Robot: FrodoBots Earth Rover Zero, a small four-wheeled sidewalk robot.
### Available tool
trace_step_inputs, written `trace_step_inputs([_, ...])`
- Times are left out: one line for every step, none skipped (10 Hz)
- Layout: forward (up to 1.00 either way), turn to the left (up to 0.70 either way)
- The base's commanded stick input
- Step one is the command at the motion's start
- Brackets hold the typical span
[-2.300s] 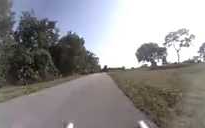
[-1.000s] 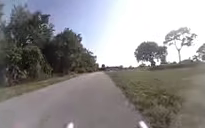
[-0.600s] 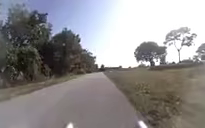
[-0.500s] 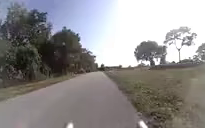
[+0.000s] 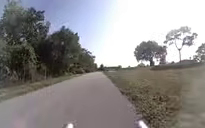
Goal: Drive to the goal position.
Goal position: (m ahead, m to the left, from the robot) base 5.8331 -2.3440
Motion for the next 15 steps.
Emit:
trace_step_inputs([1.00, 0.00])
trace_step_inputs([1.00, 0.00])
trace_step_inputs([1.00, 0.00])
trace_step_inputs([1.00, 0.00])
trace_step_inputs([1.00, 0.00])
trace_step_inputs([1.00, 0.00])
trace_step_inputs([1.00, 0.00])
trace_step_inputs([1.00, 0.00])
trace_step_inputs([1.00, 0.00])
trace_step_inputs([1.00, 0.00])
trace_step_inputs([1.00, 0.00])
trace_step_inputs([1.00, 0.00])
trace_step_inputs([1.00, 0.00])
trace_step_inputs([1.00, 0.00])
trace_step_inputs([1.00, 0.00])
